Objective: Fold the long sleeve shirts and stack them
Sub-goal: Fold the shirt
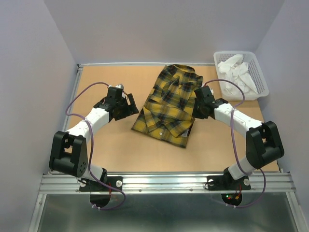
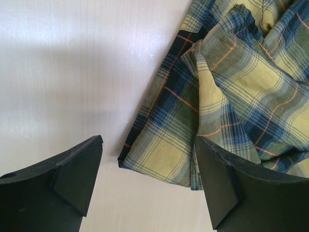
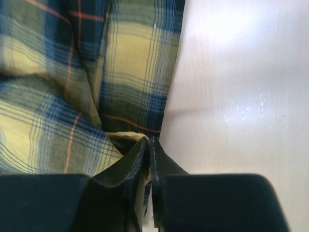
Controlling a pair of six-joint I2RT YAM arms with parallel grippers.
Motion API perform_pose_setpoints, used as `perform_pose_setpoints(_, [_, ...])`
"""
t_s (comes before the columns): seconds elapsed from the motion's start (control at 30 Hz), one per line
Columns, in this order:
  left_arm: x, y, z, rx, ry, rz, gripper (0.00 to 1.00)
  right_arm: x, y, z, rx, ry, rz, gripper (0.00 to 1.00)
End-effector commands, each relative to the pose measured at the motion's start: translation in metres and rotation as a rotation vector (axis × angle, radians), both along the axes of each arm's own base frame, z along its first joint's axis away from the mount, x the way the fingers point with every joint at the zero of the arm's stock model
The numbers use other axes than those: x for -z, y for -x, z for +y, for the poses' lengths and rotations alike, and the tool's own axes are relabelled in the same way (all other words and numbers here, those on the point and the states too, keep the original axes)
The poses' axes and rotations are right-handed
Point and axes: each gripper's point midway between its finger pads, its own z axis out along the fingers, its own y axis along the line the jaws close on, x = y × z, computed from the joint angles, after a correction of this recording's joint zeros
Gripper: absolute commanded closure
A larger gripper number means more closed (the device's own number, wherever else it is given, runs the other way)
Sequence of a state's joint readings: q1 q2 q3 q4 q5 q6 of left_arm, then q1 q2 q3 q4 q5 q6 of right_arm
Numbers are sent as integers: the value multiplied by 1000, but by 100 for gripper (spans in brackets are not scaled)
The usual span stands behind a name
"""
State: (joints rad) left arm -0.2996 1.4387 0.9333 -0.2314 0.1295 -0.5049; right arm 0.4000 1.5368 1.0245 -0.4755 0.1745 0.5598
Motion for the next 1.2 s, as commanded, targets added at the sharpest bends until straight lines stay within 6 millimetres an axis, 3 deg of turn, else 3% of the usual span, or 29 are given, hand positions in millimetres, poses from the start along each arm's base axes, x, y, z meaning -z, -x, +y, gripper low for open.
perform_pose_setpoints(0.0, [-28,-9,-12,24,40,-55,12,-34,-32,-12,138,31,-99,79])
perform_pose_setpoints(0.17, [-31,-9,-19,-3,76,-72,12,-59,-61,-28,185,100,-175,64])
perform_pose_setpoints(0.27, [-26,-5,-20,-19,91,-51,12,-73,-61,-13,15,93,-182,58])
perform_pose_setpoints(0.33, [-23,-2,-22,-24,98,-39,12,-73,-45,4,-129,58,-168,56])
perform_pose_setpoints(0.37, [-22,-1,-21,-19,91,-34,12,-61,-28,14,-194,62,-137,56])
perform_pose_setpoints(0.43, [-20,-3,-16,-37,60,-32,12,-56,-7,24,-271,72,-126,50])
perform_pose_setpoints(0.47, [-21,-4,-14,-42,50,-34,12,-61,7,32,-305,67,-136,50])
perform_pose_setpoints(0.5, [-24,-8,-11,-49,31,-45,12,-58,19,32,-317,65,-117,48])
perform_pose_setpoints(0.53, [-25,-9,-10,-52,24,-50,12,-42,37,33,-326,50,-68,46])
perform_pose_setpoints(0.6, [-29,-14,-9,-39,9,-76,10,-43,55,29,-294,12,-55,46])
perform_pose_setpoints(0.77, [-30,-20,2,-27,-66,-138,2,-8,103,16,-283,-20,62,46])
perform_pose_setpoints(0.93, [-35,-23,15,-21,-134,-209,2,7,116,20,-271,-75,87,46])
perform_pose_setpoints(1.17, [-36,-14,28,6,-207,-273,2,11,96,35,-239,-142,15,47])
